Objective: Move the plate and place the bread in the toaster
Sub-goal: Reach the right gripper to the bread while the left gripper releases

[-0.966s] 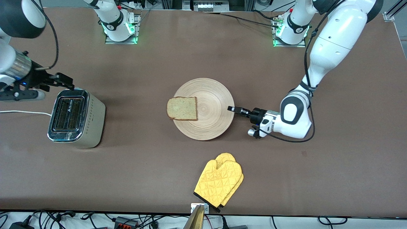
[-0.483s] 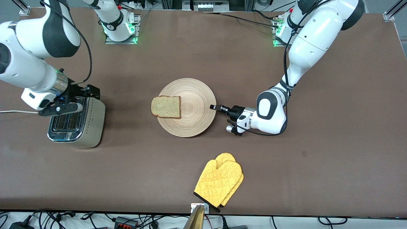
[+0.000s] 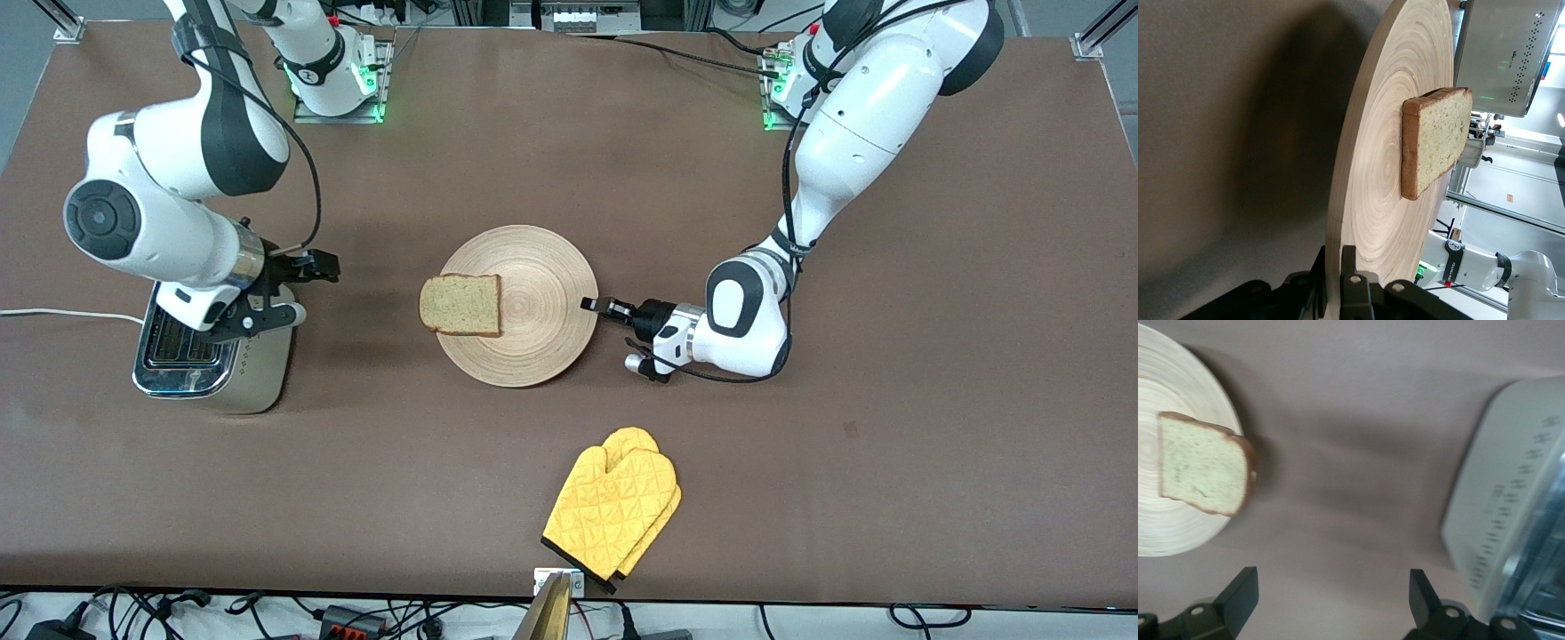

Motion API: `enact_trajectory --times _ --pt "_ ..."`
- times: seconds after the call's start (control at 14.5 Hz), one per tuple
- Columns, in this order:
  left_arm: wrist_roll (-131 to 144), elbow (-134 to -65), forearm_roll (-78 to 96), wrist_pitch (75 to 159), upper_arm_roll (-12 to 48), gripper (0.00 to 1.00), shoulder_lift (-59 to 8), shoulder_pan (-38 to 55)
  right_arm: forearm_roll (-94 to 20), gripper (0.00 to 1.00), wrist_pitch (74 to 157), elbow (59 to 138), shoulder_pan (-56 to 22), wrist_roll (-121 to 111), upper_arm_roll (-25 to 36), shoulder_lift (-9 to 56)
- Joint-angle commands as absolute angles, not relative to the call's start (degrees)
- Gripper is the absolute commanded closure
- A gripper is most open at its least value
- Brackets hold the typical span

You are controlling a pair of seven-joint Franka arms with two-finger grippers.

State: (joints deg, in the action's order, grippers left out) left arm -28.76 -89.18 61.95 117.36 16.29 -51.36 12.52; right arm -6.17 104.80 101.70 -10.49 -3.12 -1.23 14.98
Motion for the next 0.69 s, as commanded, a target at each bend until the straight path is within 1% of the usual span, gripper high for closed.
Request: enact_trajectory --times 0.0,0.07,0.14,0.34,0.41,0.48,0.62 --pt "-29.36 -87.45 63.19 116.46 15.65 0.81 -51.94 13.18 -8.79 0.0 106.17 101.43 -10.72 -3.08 -1.05 16.69" --pt "-29.36 -87.45 63.11 116.54 15.56 0.75 -52.03 13.18 -9.05 0.0 106.35 101.43 -10.72 -3.08 -1.05 17.13" --pt "-29.36 -87.45 63.11 117.15 15.56 0.67 -52.03 13.1 -10.01 0.0 106.87 101.51 -10.72 -3.08 -1.05 17.83" --pt "-29.18 -87.45 62.93 118.04 15.12 0.56 -51.86 12.04 -13.69 0.0 107.57 101.51 -10.72 -3.08 -1.05 20.21" --pt "-29.18 -87.45 61.54 118.04 13.73 0.52 -51.68 11.69 -14.93 0.0 107.93 101.51 -10.81 -2.99 -1.05 21.08" --pt "-29.18 -87.45 59.0 117.78 12.49 0.52 -51.42 11.52 -15.9 0.0 108.19 101.51 -10.72 -2.99 -1.05 21.96" --pt "-29.18 -87.36 53.47 117.69 11.95 0.52 -50.45 9.07 -19.49 0.0 109.07 101.6 -10.81 -2.9 -1.05 24.25"
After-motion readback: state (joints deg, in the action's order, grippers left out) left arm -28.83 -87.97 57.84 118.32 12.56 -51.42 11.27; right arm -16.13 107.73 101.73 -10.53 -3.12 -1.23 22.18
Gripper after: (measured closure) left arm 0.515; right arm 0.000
